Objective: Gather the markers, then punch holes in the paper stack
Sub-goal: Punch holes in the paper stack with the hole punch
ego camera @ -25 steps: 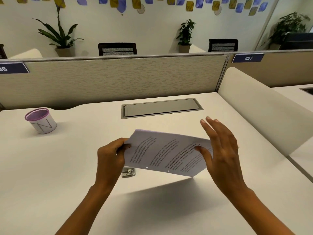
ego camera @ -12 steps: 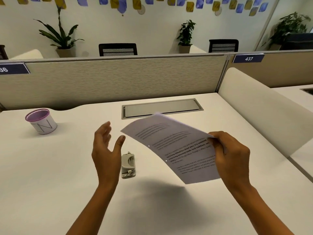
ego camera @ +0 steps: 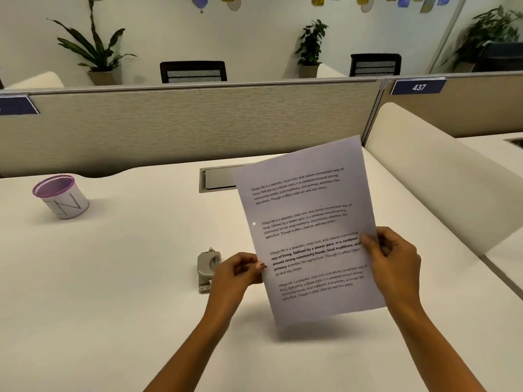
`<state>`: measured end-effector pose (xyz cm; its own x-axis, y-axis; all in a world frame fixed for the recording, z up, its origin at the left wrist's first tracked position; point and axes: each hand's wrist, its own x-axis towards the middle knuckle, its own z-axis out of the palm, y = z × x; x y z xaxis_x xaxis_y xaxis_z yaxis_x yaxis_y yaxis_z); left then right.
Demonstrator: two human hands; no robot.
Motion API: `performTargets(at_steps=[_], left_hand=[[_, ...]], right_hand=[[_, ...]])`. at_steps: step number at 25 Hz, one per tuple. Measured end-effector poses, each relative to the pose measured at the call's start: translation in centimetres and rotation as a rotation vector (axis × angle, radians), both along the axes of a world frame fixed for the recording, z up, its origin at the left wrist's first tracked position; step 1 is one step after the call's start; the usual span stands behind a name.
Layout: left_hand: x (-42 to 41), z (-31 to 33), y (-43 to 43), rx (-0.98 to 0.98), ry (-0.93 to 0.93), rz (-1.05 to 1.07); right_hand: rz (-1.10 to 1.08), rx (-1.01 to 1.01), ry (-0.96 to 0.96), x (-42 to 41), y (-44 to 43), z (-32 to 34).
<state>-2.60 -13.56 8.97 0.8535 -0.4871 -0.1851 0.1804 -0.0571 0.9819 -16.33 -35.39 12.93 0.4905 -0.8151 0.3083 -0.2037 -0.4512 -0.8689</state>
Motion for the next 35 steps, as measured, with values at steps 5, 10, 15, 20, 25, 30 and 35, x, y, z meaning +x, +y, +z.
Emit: performTargets(at_steps=[5, 10, 15, 20, 25, 30, 35], left_hand=[[0.8, 0.7, -4.2, 0.093, -0.102, -0.036], [2.6, 0.7, -11.1, 0.155, -0.197, -0.001], [4.4, -0.7, -17.5, 0.199, -0.195, -0.021], [5.5, -3.4, -22.5, 0.255, -0.174, -0.018], [6.1, -5.9, -25.2, 0.337, -0.140, -0.014], [6.7, -6.7, -26.4, 0.429, -0.171, -0.018], [6.6, -6.5, -26.9, 0.579, -0.260, -0.042]], right_hand=[[-0.100, 0.010, 0.097, 0.6, -4.2, -1.8], [-0.181, 0.032, 0.162, 2.5, -10.0, -3.1], [-0.232, 0.042, 0.206, 5.1, -15.9, -4.5], [-0.268, 0.091, 0.230, 7.5, -20.4, -7.2], [-0.300, 0.090, 0.269, 9.3, -22.8, -10.1], [-0.346, 0.017, 0.357, 10.1, -24.0, -12.1], [-0.330, -0.178, 0.441, 10.5, -24.2, -12.4]])
